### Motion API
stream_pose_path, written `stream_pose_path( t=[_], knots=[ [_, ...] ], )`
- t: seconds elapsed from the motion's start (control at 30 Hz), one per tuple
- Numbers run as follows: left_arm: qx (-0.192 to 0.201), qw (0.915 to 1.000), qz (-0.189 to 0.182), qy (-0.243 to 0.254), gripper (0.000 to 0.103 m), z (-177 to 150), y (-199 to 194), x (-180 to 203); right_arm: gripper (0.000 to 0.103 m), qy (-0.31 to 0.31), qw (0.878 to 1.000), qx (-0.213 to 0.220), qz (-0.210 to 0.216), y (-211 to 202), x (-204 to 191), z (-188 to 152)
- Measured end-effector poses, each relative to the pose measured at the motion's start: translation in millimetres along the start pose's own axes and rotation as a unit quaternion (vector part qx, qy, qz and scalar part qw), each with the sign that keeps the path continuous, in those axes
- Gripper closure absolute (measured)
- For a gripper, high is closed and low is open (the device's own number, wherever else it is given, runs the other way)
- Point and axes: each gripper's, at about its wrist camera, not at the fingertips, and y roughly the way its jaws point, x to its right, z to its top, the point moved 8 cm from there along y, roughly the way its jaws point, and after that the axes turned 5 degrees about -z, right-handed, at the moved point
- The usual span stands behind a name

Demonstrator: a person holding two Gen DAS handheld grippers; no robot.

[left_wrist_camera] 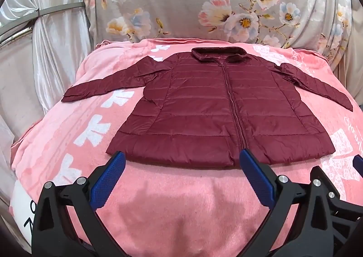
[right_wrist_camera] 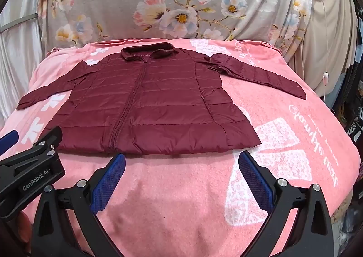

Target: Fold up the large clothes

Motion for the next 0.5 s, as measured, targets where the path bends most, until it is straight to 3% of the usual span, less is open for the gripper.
stream_pose_path(
  t=[0.5],
  knots=[
    [-0.001, 1.0000, 0.007, 0.003, 0.005, 0.0, -1.1, -8.6, 0.005, 0.000, 1.000, 0.001, 0.002, 0.3, -0.8, -1.6]
  ],
)
